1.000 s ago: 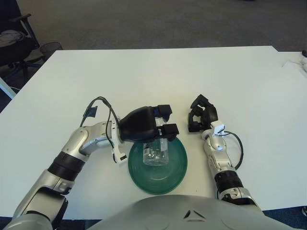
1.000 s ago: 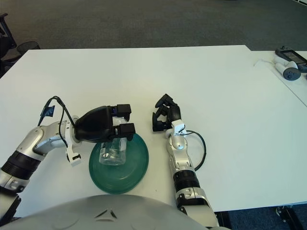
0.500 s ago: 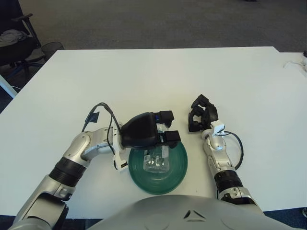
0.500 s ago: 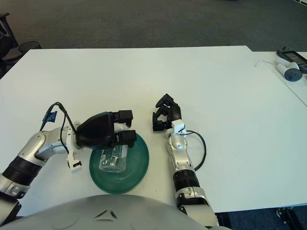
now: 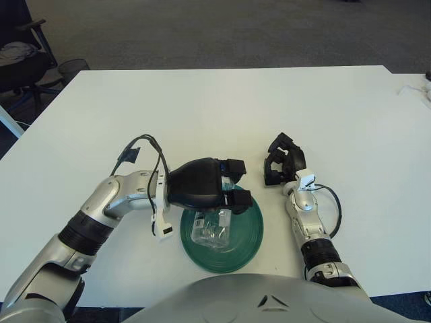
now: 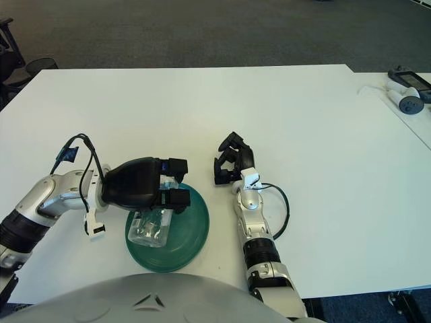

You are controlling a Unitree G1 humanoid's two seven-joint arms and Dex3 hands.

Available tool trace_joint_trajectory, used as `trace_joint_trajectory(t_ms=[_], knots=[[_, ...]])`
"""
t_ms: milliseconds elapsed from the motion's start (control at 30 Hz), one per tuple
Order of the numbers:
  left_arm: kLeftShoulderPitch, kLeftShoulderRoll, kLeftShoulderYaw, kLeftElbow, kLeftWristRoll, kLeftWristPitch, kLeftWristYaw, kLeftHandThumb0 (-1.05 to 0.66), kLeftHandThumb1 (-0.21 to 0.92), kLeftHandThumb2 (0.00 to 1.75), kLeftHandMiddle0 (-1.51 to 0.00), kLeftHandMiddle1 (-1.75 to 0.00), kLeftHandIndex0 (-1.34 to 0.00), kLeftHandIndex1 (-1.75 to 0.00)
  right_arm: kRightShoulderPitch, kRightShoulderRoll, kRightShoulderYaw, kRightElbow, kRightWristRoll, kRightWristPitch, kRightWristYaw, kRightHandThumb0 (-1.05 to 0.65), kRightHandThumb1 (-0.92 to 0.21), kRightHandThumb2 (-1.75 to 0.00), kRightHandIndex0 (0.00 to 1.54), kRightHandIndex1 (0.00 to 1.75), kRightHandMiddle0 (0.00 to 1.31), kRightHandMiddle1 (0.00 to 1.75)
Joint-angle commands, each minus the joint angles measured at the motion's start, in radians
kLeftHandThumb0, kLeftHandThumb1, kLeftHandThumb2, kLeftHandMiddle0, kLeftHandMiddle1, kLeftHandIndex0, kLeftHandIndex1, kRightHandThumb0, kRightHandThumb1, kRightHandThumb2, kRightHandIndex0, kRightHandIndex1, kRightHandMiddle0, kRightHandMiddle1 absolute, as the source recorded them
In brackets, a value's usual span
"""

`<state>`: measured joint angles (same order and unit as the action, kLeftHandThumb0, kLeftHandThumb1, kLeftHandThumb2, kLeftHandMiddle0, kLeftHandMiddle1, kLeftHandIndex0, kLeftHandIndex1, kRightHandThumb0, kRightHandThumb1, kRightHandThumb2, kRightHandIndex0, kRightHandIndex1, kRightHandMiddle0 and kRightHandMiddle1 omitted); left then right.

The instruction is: Put the bottle into the plate.

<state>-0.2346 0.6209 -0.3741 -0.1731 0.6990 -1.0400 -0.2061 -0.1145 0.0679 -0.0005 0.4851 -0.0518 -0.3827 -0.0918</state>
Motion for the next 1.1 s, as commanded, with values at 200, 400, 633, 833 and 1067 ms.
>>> trace_joint_trajectory(t_ms=[200, 400, 633, 833, 1067], knots=[[0.005, 0.025, 0.04, -0.03, -0.014, -0.003, -0.026, 0.0, 0.28, 1.32, -0.55, -1.74, -0.57, -1.64, 0.057, 0.003, -0.003, 0.057, 0.004, 0.076, -0.002, 0.0, 0.11, -1.74, 0.98, 1.58, 0.72, 1.75], [0.017, 0.031, 0.068, -0.011, 0.02, -0.053, 0.007, -0.07, 0.68, 0.84, -0.17, -1.68, -0.36, -1.65, 0.057, -0.001, -0.003, 0.057, 0.006, 0.078, 0.005, 0.0, 0.11, -1.75, 0.97, 1.61, 0.71, 1.75], [0.016, 0.019, 0.102, 0.008, 0.066, -0.108, 0.045, -0.25, 0.37, 1.12, -0.01, -0.56, -0.03, -0.81, 0.058, -0.001, 0.002, 0.05, -0.003, 0.086, -0.001, 0.0, 0.1, -1.74, 0.96, 1.62, 0.7, 1.75], [0.005, 0.034, 0.1, 0.024, 0.069, -0.126, 0.028, -0.46, 0.44, 0.97, -0.02, -0.27, 0.0, -0.42, 0.057, -0.001, 0.008, 0.039, -0.016, 0.103, -0.014, 0.0, 0.1, -1.74, 0.97, 1.59, 0.71, 1.75], [-0.005, 0.044, 0.102, 0.029, 0.079, -0.134, 0.016, -0.58, 0.47, 0.87, -0.04, -0.23, 0.0, -0.31, 0.055, -0.003, 0.01, 0.042, -0.007, 0.099, 0.002, 0.0, 0.11, -1.74, 0.97, 1.59, 0.71, 1.75]])
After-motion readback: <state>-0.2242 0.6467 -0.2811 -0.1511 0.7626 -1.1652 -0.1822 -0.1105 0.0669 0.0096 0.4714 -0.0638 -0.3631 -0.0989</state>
